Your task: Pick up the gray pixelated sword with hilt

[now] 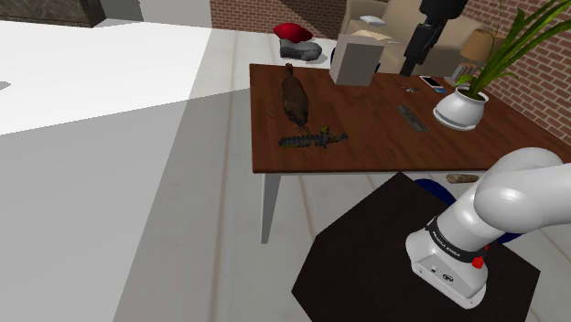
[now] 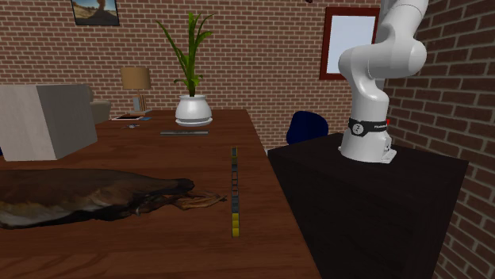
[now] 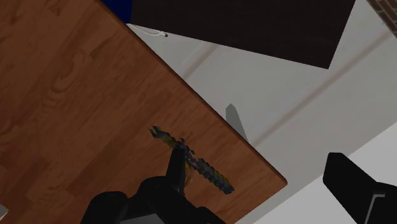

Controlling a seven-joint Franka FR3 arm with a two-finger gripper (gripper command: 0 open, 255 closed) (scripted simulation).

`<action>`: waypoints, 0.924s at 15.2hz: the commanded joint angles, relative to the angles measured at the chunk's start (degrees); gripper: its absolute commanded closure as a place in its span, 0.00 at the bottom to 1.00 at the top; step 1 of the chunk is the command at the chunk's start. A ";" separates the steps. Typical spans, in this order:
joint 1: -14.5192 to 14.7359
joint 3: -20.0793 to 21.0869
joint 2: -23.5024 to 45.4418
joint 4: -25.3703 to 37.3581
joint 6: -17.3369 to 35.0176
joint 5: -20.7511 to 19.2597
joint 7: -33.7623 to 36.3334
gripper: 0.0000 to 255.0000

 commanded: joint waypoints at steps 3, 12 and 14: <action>0.53 -1.36 1.36 -2.46 4.01 -0.68 -3.18 0.00; 2.69 -7.00 12.25 -9.11 22.35 -2.73 -17.20 0.00; 3.22 -8.12 15.63 -9.58 26.35 -2.84 -20.32 0.00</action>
